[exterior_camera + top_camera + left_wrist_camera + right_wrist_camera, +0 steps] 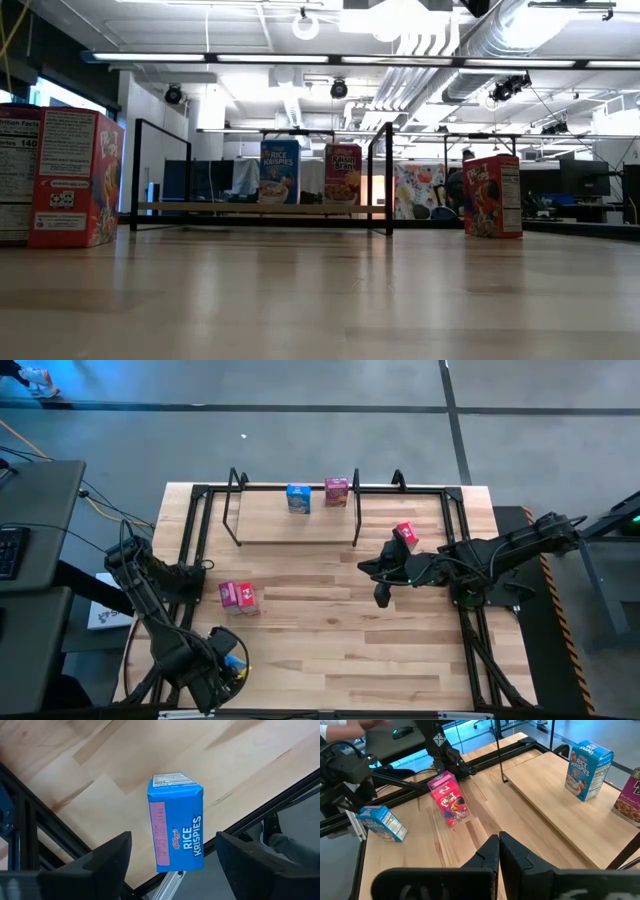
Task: Stack cereal on shelf
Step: Put the blue cereal box on the shelf aligned with the other blue cereal box
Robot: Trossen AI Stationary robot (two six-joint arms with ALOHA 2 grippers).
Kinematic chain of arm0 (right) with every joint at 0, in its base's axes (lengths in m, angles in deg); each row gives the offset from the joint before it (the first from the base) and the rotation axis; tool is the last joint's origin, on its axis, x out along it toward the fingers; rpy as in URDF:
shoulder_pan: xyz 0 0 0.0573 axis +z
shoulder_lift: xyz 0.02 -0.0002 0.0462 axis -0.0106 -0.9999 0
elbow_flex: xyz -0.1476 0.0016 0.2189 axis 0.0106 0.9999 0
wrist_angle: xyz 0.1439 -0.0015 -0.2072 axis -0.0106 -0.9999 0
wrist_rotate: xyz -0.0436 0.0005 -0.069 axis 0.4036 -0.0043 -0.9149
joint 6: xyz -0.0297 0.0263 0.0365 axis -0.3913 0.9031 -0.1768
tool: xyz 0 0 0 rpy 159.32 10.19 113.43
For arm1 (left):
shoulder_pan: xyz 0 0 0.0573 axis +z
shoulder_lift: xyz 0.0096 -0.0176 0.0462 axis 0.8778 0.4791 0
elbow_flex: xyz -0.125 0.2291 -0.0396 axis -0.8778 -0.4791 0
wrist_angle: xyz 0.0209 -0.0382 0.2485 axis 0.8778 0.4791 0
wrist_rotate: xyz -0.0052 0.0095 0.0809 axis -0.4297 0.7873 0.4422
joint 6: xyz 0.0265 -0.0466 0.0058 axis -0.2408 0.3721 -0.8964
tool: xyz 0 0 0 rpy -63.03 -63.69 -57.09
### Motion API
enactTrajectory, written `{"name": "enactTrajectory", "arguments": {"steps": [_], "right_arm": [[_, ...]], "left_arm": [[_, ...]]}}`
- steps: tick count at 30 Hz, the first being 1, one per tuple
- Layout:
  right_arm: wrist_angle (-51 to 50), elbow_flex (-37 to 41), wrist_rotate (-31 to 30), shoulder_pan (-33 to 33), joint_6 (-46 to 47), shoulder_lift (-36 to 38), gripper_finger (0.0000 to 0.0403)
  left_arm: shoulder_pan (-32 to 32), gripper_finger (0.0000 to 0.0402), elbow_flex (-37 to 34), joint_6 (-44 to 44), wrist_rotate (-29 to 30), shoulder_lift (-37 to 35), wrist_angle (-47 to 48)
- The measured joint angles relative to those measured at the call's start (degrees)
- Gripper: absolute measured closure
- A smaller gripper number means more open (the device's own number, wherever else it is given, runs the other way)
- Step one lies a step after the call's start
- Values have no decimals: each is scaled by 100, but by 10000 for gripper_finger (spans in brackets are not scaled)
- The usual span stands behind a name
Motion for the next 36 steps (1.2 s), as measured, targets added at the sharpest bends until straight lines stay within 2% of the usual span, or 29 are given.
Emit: {"name": "enactTrajectory", "arguments": {"steps": [8,23,29,36], "right_arm": [[4,2,-151,-2,-9,0,403],[25,2,-153,-6,-155,1,403],[27,4,-149,-106,-155,2,403],[28,4,-142,-232,-155,2,403]], "left_arm": [[4,96,-238,0,-8,-4,-306],[9,96,-902,123,-214,-4,-1080],[18,98,-1264,162,-292,-4,-1675],[24,116,-1427,310,-296,-2,-1695]]}}
